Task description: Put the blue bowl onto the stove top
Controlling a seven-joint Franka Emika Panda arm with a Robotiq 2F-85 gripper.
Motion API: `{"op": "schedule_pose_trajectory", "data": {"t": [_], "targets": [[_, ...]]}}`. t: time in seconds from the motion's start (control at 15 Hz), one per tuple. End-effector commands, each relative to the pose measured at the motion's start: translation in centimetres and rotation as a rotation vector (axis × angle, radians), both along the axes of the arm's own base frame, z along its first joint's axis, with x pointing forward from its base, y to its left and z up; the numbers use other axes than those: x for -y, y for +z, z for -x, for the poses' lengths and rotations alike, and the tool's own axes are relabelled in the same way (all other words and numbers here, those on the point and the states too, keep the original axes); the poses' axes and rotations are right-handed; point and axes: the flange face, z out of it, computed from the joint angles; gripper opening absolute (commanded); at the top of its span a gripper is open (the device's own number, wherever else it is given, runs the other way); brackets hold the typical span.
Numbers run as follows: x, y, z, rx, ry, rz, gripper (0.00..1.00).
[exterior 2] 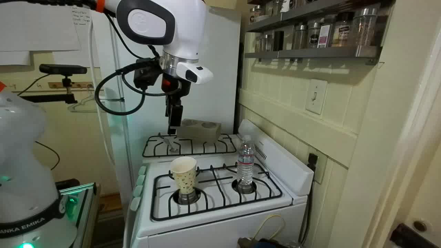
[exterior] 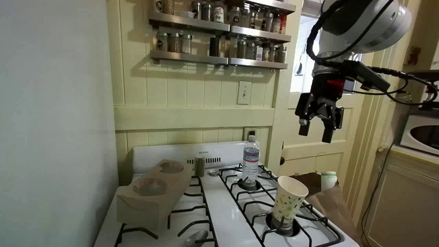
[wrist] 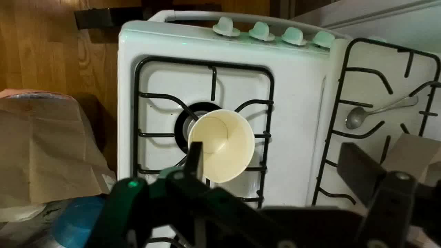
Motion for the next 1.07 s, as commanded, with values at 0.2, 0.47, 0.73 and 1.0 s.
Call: {"op": "schedule_pose_trajectory", "data": {"t": [0.2,0.47,0.73,1.0], "targets": [[0.0,0.0,0.0,-0.001,0.0,0.0,1.0],[0.6,-0.2,-0.7,0.022,-0.087,0.034,1.0],[2.7,-3.4,-5.2,0.082,-0.162,0.094,1.0],[5.6,-9.4,-9.8,0.052,-0.162,0.131,1.0]]}}
